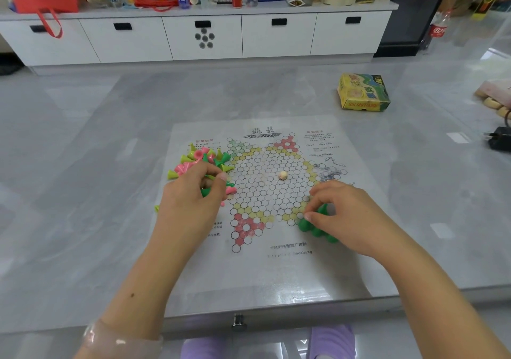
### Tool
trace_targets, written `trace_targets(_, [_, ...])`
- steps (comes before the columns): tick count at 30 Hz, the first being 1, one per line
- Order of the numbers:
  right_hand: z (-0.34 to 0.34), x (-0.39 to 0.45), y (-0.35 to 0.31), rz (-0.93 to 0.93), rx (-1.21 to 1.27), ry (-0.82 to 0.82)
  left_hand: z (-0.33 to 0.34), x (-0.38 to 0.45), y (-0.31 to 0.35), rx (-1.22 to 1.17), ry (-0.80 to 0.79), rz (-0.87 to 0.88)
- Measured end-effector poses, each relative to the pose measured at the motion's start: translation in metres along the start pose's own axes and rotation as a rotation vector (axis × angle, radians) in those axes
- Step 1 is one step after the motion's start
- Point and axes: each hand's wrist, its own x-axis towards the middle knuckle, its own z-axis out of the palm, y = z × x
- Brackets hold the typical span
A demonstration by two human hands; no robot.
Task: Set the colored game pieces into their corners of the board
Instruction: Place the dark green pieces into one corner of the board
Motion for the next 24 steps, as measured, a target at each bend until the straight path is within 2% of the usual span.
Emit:
trace_targets(10, [-0.002, 0.000, 0.001, -0.013, 0.001, -0.018, 0.000, 0.000, 0.000, 0.000, -0.006, 0.004])
trace_targets(15, [-0.002, 0.000, -0.002, -0.071, 0.148, 0.122, 0.003, -0.002, 0.005, -0.120, -0.021, -0.084])
trace_targets(19, [0.002, 0.001, -0.017, -0.190, 0.244, 0.171, 0.013, -0.008, 0.014, -0.320, -0.201, -0.221])
trace_targets(24, [0.012, 0.003, -0.029, -0.292, 0.308, 0.225, 0.020, -0.014, 0.023, -0.315, -0.372, -0.191])
